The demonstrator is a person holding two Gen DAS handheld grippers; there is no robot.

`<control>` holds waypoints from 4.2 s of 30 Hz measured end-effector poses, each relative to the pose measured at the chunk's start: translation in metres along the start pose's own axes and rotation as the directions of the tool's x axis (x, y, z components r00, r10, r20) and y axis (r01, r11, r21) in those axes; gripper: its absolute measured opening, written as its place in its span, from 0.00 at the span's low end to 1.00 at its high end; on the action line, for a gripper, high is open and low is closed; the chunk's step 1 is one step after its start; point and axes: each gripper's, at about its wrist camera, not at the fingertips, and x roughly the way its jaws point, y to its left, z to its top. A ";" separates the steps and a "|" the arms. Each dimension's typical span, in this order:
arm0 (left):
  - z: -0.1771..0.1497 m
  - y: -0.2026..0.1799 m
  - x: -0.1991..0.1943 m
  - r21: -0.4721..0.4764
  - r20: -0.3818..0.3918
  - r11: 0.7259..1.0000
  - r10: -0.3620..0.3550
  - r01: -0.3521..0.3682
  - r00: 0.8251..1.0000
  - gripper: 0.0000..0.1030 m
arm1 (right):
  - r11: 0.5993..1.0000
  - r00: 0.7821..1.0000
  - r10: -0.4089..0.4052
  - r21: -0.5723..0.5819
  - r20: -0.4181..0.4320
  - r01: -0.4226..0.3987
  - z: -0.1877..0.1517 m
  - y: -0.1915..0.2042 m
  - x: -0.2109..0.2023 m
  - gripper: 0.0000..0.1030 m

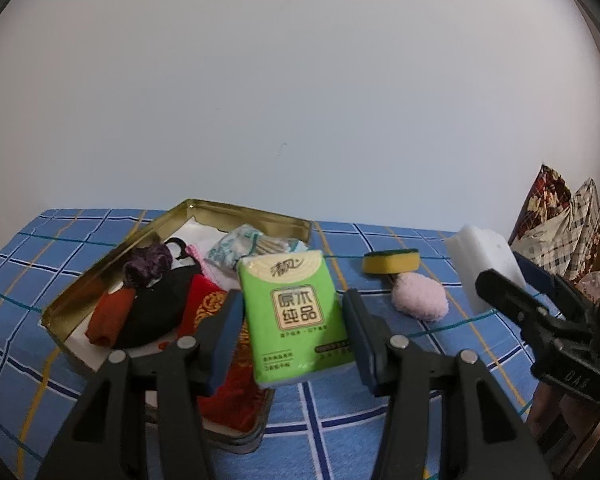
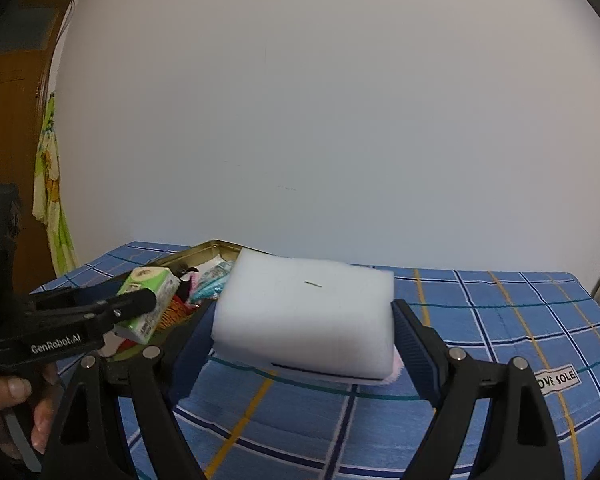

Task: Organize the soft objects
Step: 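Carry the tissue pack with the left gripper while the right carries the white sponge to the tray, then lower the tissue pack and white sponge into the gold tray and open both grippers, then grasp the pink fluffy puff with the right gripper and lift it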

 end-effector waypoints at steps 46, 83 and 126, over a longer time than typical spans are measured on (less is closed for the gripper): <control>0.036 0.109 0.043 0.038 -0.098 0.967 0.255 -0.252 0.962 0.71 | 0.966 0.950 0.251 -0.007 -0.185 -0.257 0.053 0.125 0.164 0.96; 0.041 -0.007 0.044 0.049 -0.059 0.989 0.140 -0.137 0.988 0.98 | 0.980 0.952 -0.054 0.169 -0.301 0.109 0.000 -0.072 0.134 0.97; 0.034 -0.076 0.113 0.128 -0.199 0.991 0.076 -0.051 0.977 0.98 | 0.984 0.870 -0.095 0.084 -0.483 0.154 -0.026 -0.072 0.149 0.78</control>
